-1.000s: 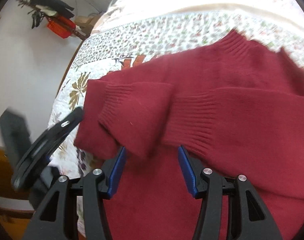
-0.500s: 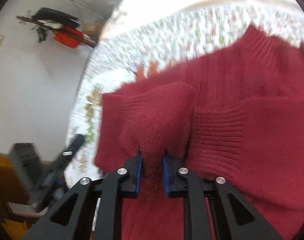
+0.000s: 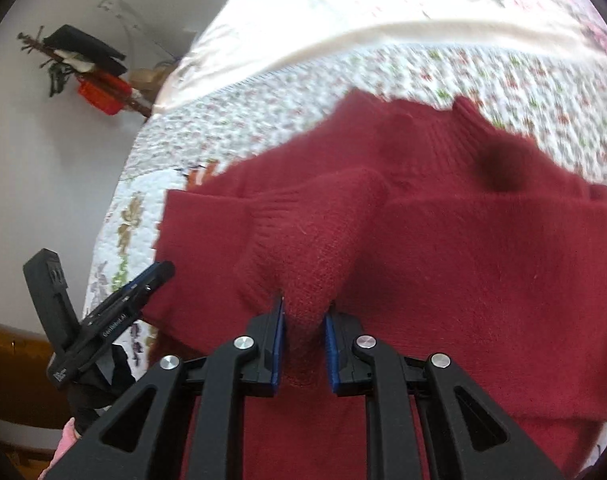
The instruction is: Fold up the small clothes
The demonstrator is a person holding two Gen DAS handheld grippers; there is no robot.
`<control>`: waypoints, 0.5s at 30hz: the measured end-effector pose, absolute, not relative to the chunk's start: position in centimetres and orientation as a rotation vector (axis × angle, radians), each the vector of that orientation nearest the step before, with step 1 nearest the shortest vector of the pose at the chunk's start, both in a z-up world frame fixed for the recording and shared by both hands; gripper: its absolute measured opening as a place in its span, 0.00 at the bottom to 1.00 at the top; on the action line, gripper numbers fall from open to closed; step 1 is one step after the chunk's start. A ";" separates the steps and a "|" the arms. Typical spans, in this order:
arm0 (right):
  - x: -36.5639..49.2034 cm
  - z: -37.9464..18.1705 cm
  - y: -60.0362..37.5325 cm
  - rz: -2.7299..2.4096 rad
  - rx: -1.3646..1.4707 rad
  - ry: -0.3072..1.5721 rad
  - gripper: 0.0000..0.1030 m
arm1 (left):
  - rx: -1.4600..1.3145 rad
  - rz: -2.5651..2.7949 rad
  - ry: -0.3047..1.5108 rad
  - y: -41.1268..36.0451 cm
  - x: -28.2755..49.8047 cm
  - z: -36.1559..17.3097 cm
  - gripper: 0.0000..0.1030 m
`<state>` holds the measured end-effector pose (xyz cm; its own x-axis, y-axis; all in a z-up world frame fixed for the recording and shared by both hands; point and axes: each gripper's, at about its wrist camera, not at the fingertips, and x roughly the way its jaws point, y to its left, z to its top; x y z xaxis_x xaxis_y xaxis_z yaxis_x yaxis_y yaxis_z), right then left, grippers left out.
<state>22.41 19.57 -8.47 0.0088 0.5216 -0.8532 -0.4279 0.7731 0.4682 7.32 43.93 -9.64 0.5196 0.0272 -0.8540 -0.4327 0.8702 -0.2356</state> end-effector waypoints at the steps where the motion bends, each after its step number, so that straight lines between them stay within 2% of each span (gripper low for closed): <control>1: 22.6 -9.4 19.3 0.729 0.087 1.390 0.16 | -0.453 0.291 1.004 44.0 7.5 -10.1 0.36; 6: 22.8 -12.4 18.9 0.704 0.105 1.434 0.17 | -0.420 0.288 1.016 44.0 7.8 -10.8 0.36; 11: 22.8 -12.7 19.2 0.697 0.087 1.450 0.18 | -0.447 0.274 1.021 44.4 7.9 -10.9 0.36; 15: 22.0 -9.7 20.0 0.658 -0.057 1.360 0.32 | -0.485 0.268 0.984 44.8 7.2 -9.0 0.36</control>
